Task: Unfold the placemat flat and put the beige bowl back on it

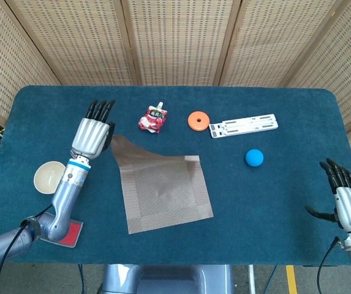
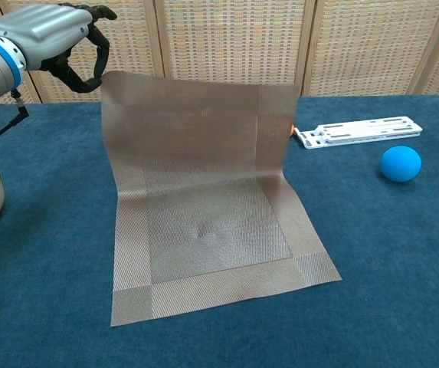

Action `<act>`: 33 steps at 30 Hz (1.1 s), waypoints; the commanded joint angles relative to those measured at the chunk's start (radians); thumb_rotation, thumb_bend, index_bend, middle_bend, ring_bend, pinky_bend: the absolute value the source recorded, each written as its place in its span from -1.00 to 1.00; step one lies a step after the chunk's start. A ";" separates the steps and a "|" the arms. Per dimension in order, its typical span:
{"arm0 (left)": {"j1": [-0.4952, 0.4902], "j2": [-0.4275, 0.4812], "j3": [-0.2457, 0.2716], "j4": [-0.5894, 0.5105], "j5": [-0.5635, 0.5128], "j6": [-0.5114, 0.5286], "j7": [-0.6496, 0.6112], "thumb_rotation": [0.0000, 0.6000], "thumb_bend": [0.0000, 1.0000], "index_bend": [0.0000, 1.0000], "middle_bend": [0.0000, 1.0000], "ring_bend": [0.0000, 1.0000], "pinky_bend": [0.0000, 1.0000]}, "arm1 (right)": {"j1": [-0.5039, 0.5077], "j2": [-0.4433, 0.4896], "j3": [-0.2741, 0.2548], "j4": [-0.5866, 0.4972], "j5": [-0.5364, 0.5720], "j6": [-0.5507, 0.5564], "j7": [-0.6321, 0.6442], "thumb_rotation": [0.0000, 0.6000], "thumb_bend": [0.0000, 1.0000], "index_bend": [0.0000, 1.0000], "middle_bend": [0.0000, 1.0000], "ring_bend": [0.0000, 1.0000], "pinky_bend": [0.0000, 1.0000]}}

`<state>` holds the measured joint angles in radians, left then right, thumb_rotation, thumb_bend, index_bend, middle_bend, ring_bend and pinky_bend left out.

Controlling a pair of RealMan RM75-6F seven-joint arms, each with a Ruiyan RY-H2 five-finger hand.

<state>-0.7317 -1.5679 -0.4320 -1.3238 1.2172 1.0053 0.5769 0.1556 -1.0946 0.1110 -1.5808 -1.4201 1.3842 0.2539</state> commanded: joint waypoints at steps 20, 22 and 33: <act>-0.171 -0.015 0.035 0.234 -0.507 -0.171 0.285 1.00 -0.60 -0.84 -1.00 -1.00 -1.00 | 0.007 -0.032 0.011 0.024 0.062 -0.043 -0.083 1.00 -0.87 -0.88 -1.00 -1.00 -1.00; -0.150 0.001 0.053 0.202 -0.468 -0.142 0.238 1.00 -0.61 -0.86 -1.00 -1.00 -1.00 | 0.008 -0.034 0.011 0.025 0.061 -0.045 -0.086 1.00 -0.87 -0.88 -1.00 -1.00 -1.00; 0.075 0.153 0.188 -0.100 -0.171 0.139 -0.044 1.00 -0.63 -0.88 -1.00 -1.00 -1.00 | 0.012 -0.042 0.002 0.030 0.035 -0.050 -0.083 1.00 -0.87 -0.88 -1.00 -1.00 -1.00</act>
<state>-0.7264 -1.4673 -0.2931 -1.3458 0.9755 1.0643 0.5993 0.1676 -1.1353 0.1139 -1.5512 -1.3823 1.3335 0.1699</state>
